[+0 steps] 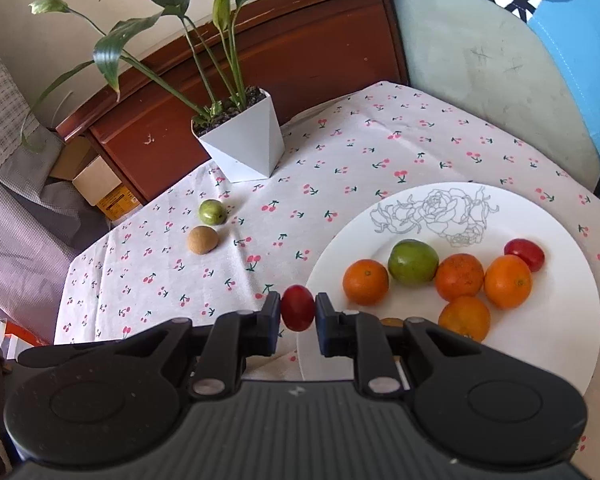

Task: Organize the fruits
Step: 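Grasp the red tomato with the right tool while the left tool grasps the kiwi, then lower the tomato and kiwi onto the white plate and open both tools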

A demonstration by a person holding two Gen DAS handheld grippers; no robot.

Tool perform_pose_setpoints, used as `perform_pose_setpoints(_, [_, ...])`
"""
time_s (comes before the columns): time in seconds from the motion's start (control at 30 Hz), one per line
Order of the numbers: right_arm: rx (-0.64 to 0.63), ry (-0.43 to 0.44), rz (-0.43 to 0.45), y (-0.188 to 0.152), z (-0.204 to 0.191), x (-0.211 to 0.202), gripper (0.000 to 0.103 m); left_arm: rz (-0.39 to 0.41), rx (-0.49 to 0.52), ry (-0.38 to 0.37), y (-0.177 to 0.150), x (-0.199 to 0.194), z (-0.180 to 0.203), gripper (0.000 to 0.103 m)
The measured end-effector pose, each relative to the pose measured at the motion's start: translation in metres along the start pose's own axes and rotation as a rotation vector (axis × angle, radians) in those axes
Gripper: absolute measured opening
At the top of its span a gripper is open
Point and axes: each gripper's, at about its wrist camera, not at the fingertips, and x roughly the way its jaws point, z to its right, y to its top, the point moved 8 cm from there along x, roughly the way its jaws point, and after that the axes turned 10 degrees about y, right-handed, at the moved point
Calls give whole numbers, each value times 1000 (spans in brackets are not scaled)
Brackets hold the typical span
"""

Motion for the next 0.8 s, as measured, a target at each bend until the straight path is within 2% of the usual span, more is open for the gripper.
perform_pose_setpoints(0.2, [27, -4, 23, 5, 9, -12, 18, 11, -31, 11, 8, -3, 0, 24])
perform_pose_setpoints(0.53, [120, -35, 163, 31, 43, -58, 18, 137, -129, -39, 60, -23, 9, 24])
perform_pose_setpoints(0.67, [163, -67, 199, 35, 59, -73, 18, 157, -120, -58, 71, -21, 24, 24])
perform_pose_setpoints(0.8, [231, -94, 194, 30, 77, -81, 18, 146, -88, -117, 69, -18, 50, 24])
